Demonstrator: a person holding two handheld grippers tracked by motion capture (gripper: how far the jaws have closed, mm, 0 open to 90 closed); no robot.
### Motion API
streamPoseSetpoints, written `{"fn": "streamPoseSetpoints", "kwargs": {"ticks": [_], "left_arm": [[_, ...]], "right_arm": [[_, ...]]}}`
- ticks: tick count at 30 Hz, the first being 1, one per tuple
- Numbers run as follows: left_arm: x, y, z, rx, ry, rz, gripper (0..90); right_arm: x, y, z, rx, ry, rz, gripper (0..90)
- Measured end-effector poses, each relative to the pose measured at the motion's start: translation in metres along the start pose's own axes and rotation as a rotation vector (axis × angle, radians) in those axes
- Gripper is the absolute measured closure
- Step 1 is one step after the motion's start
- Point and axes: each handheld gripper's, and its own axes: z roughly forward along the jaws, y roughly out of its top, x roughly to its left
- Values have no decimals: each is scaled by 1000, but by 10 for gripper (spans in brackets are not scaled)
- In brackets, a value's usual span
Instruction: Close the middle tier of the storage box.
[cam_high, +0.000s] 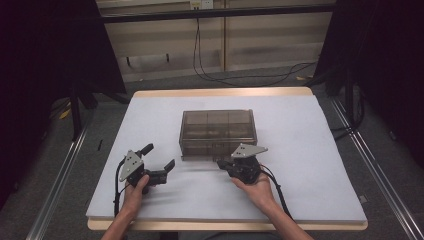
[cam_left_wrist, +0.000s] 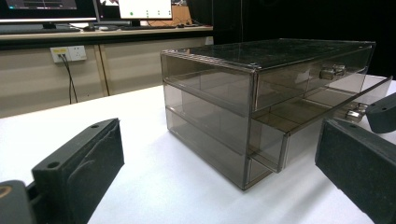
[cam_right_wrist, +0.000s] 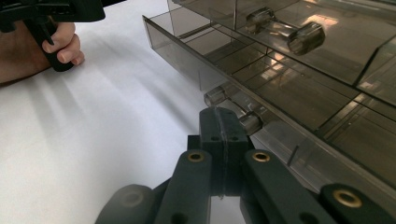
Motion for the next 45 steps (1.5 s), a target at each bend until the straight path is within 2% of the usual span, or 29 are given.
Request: {"fn": "streamPoseSetpoints", "kwargs": {"ticks": [45], "left_arm": [[0, 0, 0, 0, -3, -6, 11]], "right_arm": [[-8, 5, 11, -17, -16, 18, 900]]}}
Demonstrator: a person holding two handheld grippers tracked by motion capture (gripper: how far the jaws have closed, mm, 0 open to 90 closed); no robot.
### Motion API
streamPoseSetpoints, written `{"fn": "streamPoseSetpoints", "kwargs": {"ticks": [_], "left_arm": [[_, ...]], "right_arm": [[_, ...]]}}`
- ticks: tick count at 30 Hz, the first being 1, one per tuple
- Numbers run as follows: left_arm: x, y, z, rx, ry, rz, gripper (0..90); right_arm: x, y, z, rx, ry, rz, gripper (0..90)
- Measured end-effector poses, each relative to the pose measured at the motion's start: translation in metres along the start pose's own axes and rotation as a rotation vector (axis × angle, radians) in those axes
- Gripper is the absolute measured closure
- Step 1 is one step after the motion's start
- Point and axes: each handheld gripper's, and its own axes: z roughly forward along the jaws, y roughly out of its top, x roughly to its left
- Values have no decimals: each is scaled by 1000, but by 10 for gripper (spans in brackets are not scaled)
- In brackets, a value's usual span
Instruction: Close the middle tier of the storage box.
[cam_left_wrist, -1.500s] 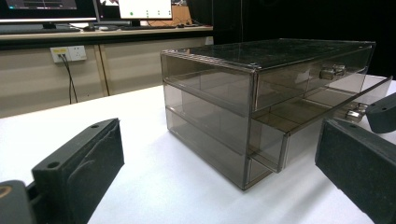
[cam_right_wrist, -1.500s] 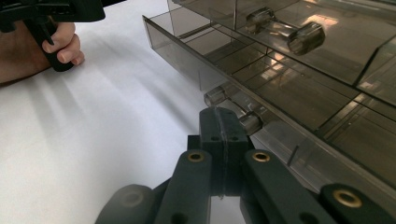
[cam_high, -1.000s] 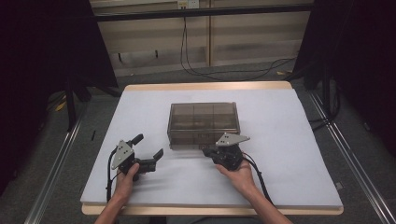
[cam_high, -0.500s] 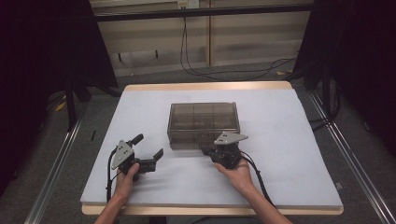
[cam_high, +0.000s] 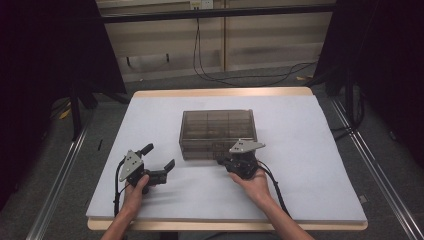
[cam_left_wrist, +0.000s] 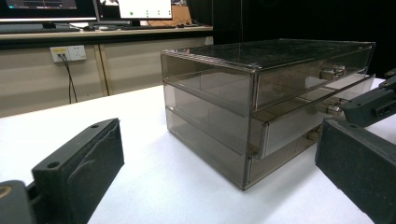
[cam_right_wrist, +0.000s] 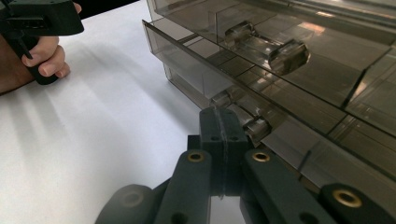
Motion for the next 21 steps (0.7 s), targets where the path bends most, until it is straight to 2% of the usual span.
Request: {"fn": "streamPoseSetpoints", "kwargs": {"ticks": [21], "left_arm": [[0, 0, 0, 0, -2, 0, 11]], "right_arm": [[-4, 2, 4, -1, -18, 9, 900]]}}
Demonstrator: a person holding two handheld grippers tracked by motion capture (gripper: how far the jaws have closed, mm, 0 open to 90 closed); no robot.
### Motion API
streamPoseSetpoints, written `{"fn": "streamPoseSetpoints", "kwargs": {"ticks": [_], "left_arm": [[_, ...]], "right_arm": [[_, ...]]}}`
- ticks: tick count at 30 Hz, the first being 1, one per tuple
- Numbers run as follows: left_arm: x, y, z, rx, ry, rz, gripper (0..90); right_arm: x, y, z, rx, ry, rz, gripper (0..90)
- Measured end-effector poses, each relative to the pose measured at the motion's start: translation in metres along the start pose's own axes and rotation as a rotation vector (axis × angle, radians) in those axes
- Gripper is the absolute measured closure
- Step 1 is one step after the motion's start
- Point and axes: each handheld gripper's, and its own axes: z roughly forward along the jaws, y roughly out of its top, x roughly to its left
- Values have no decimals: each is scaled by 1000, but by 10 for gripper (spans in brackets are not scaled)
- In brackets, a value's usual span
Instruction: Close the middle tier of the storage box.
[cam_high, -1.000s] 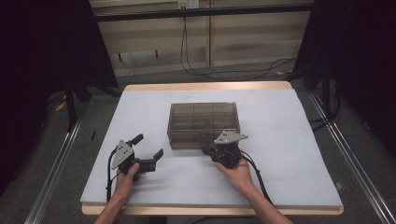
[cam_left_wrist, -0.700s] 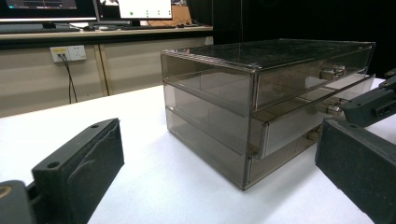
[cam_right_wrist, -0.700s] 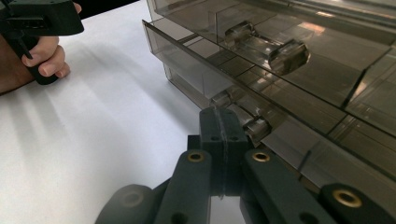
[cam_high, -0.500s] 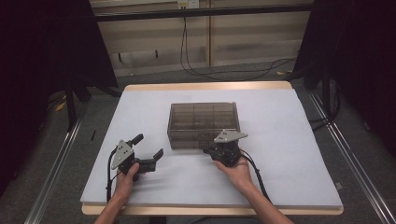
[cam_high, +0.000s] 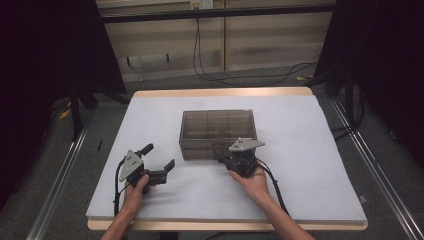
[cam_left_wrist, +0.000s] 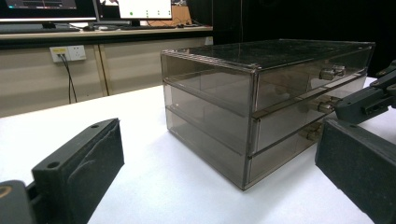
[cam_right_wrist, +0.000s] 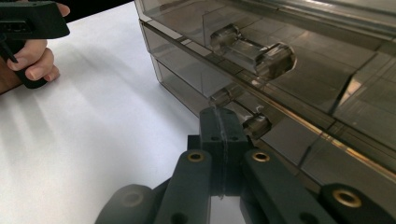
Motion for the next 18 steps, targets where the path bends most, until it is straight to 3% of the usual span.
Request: {"fn": "streamPoseSetpoints", "kwargs": {"ticks": [18], "left_arm": [[0, 0, 0, -1, 0, -1, 11]], "right_arm": [[-1, 3, 3, 0, -15, 6, 900]]}}
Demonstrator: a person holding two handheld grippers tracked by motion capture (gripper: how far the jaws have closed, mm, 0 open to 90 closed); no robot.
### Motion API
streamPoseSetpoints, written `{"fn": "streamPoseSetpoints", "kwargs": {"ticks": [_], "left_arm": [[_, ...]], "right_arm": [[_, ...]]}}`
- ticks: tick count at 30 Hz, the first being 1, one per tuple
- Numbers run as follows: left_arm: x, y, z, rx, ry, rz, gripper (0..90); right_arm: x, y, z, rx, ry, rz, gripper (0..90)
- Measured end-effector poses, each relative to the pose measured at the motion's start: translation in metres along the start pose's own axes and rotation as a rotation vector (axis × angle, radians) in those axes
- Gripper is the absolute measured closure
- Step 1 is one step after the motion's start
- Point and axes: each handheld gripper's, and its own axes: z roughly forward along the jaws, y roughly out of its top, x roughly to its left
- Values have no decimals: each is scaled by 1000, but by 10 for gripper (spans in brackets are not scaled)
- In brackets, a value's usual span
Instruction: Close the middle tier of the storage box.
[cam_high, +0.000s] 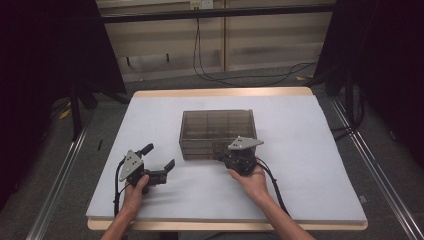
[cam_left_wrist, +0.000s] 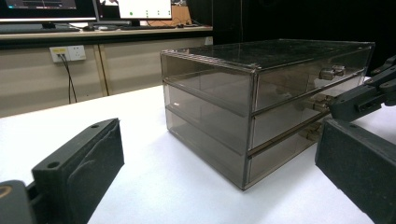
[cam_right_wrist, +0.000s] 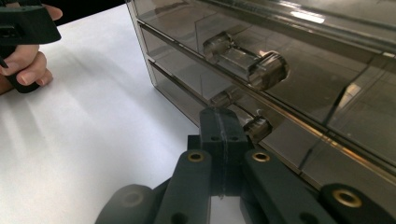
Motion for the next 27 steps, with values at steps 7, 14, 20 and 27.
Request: {"fn": "streamPoseSetpoints", "kwargs": {"ticks": [7, 14, 20, 27], "left_arm": [[0, 0, 0, 0, 4, 4, 11], [0, 0, 0, 0, 3, 6, 11], [0, 0, 0, 0, 2, 1, 11], [0, 0, 0, 0, 4, 6, 11]], "right_arm": [[0, 2, 0, -6, -4, -5, 900], [-1, 1, 0, -3, 5, 4, 900], [0, -1, -4, -5, 52, 17, 865], [-1, -2, -14, -22, 80, 44, 681]]}}
